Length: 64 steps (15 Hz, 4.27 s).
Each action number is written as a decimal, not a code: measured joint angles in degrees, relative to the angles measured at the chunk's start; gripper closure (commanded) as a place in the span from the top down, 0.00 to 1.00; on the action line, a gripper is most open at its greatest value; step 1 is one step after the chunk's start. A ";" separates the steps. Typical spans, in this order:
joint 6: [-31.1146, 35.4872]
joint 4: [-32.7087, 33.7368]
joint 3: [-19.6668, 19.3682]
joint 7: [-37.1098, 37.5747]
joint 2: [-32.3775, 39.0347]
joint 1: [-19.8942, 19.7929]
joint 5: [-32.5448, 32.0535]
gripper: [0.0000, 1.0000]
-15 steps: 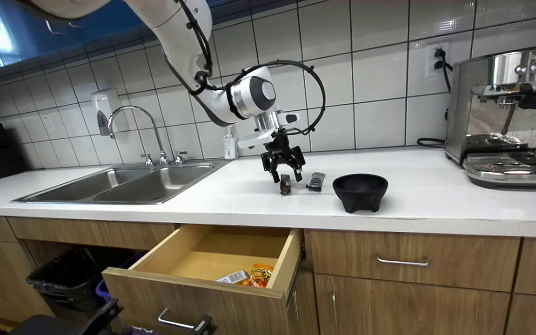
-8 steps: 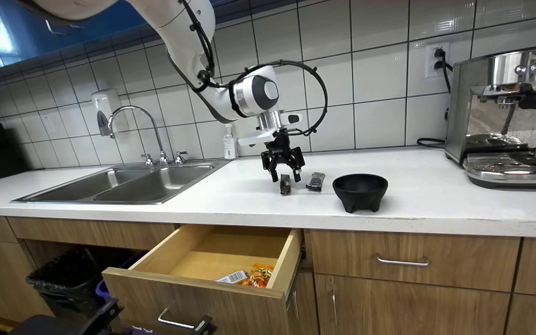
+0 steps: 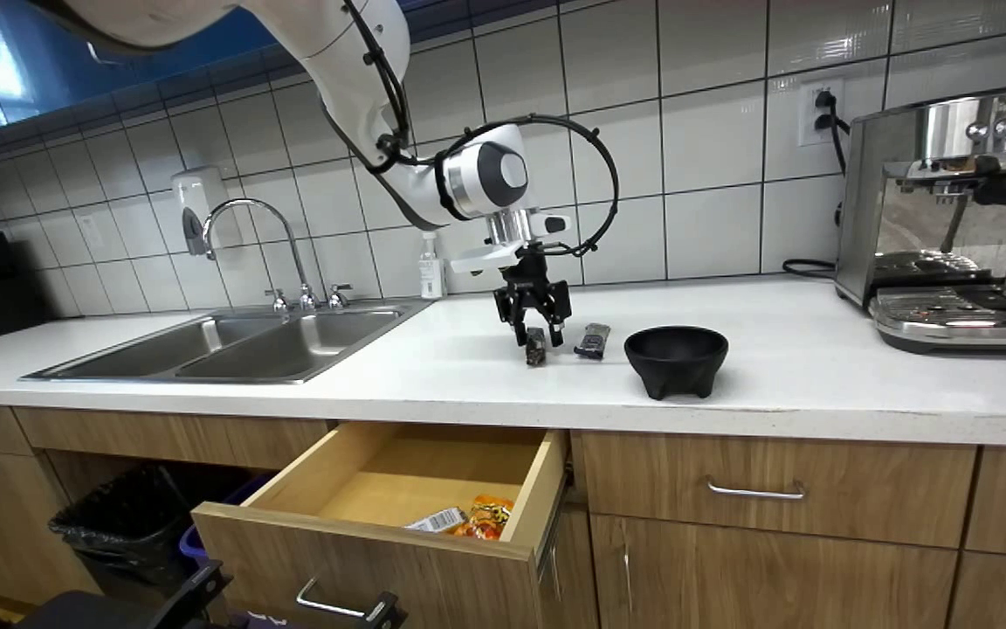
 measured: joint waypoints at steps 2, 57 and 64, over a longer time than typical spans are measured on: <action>-0.31 0.44 0.00 0.00 0.27 0.00 0.02 0.34; 30.91 -54.87 -4.22 40.19 -34.10 8.18 -4.09 0.05; 31.23 -61.91 -4.74 56.16 -39.27 8.20 -13.30 0.05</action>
